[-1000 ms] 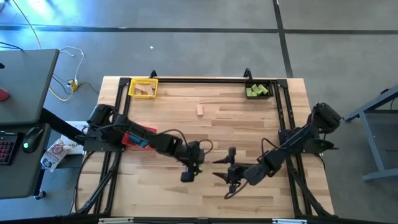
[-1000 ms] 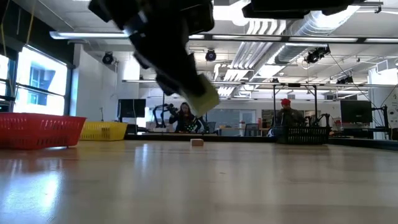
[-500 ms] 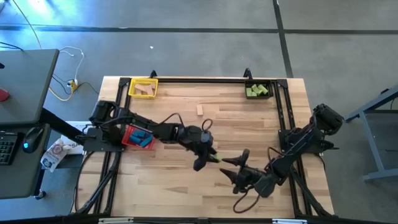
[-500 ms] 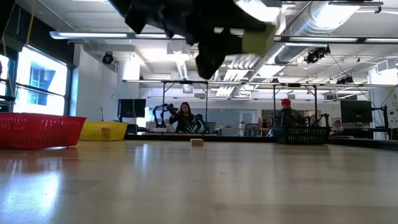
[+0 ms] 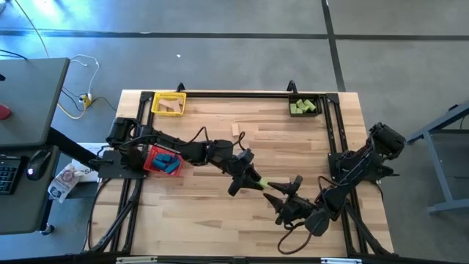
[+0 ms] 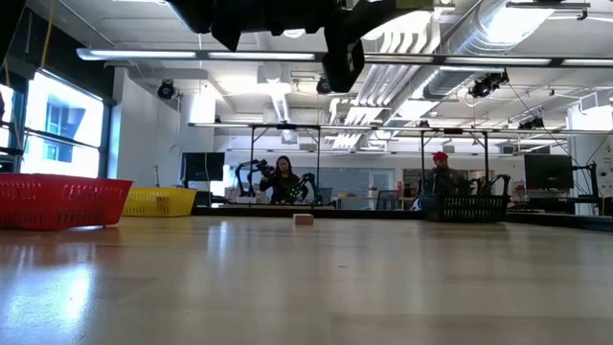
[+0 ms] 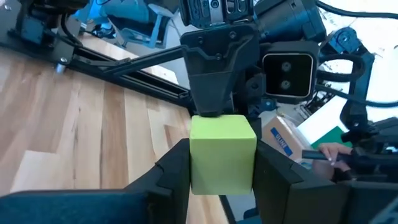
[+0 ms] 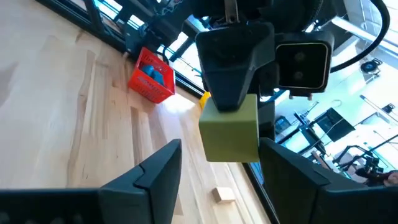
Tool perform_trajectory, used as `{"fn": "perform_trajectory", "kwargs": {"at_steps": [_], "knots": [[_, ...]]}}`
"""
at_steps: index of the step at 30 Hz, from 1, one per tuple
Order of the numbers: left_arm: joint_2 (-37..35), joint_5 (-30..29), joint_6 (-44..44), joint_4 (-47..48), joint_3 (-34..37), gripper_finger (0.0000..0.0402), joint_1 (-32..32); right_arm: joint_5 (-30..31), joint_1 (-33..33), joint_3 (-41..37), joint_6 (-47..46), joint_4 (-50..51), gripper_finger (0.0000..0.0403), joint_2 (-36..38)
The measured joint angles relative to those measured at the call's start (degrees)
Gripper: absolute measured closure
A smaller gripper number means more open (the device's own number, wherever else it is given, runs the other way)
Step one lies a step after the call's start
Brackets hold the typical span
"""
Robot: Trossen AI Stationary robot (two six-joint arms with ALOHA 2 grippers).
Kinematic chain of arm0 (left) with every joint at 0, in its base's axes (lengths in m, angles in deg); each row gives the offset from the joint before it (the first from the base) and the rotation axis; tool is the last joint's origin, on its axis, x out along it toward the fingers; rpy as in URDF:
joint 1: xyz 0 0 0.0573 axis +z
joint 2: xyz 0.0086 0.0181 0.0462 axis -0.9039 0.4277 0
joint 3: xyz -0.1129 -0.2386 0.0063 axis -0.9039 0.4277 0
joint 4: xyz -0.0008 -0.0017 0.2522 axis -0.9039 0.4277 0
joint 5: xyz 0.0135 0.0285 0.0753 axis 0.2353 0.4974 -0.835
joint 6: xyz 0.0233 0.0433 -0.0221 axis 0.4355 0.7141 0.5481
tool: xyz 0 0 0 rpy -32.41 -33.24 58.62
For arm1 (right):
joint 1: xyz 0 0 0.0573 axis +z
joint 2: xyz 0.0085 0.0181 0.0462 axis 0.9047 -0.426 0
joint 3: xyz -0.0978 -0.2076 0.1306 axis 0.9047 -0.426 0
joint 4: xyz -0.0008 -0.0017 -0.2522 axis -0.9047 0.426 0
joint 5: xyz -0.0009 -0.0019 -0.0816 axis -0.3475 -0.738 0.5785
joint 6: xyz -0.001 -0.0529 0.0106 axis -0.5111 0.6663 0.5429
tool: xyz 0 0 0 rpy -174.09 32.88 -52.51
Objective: Sort & place blocks by color
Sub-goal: Put the green block into the black bin
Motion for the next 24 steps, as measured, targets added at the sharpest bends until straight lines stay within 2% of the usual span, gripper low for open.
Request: {"fn": "perform_trajectory", "kwargs": {"at_steps": [11, 24], "knots": [[0.0, -0.2, -3.3, -3.0, 0.0, 0.0291, 0.0, -2.0, -3.9, 0.0, 1.4, -3.6, 0.0206, 0.0], [0.0, -0.2, -3.9, -2.7, 0.0, 0.0292, 1.1, -1.3, -3.9, 0.0, 4.0, -8.6, 0.0206, 0.0]]}}
